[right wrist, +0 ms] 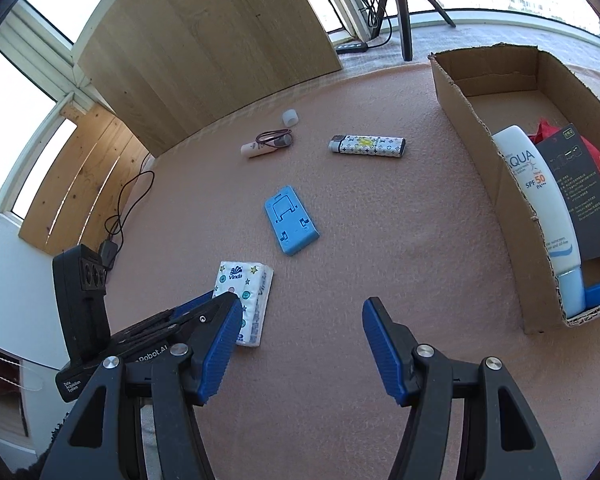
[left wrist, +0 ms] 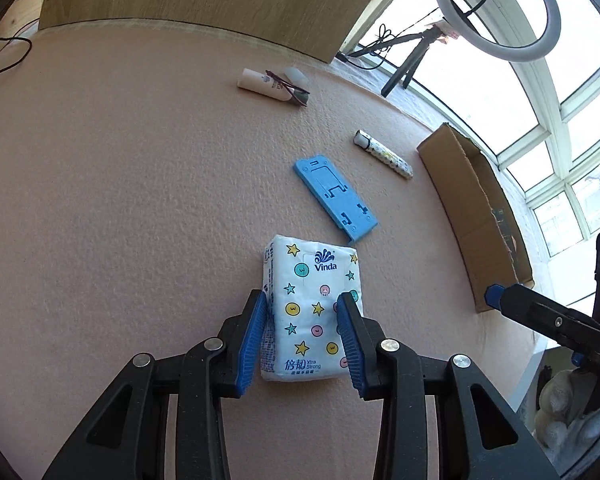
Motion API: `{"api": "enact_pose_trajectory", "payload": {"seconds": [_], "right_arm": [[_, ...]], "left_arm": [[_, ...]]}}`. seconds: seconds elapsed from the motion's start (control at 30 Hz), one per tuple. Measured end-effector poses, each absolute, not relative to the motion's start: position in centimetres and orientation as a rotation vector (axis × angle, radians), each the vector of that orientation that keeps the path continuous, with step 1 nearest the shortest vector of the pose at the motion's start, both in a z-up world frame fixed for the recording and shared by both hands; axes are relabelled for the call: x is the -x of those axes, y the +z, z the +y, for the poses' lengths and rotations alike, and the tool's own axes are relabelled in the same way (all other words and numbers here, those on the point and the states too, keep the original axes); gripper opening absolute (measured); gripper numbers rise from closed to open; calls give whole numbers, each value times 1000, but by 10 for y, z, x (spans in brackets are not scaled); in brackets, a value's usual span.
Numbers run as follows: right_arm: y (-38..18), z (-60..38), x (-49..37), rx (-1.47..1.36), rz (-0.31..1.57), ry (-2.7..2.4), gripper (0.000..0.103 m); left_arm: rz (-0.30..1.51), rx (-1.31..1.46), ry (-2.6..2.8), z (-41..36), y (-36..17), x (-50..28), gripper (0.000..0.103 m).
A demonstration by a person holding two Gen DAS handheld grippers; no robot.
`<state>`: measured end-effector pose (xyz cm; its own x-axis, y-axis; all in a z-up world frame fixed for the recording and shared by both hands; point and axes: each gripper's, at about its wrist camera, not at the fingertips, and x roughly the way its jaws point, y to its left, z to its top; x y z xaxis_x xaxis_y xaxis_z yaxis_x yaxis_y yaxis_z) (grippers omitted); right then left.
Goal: Organize objects
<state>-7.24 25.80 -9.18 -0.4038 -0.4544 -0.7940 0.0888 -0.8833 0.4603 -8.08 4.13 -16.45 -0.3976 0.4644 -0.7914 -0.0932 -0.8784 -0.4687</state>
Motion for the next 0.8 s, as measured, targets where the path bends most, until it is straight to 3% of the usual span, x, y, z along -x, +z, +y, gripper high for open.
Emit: {"api": "enact_pose_trajectory", "payload": {"seconds": [0.1,0.23,0.5,0.67,0.8], "right_arm": [[-99,254,75,-1484,-517,-2309,60],[-110,241,80,-1527,-484,-2256,61],[-133,209,90,-1597,-442,-2151,61],[-141,200,92,-1610,-465,-2102,60],[-146,196,93,-1624,-460,-2078,47]], "left_arm": [[-452,1481,2292,52,-162,69,44],[-290,1478,2316,62,-155,58,62],[-295,1471,2248,61,-153,56,61],[-303,1468,2230,63,-154,55,54],[-309,1467,2216,67,-155,53,47]]}}
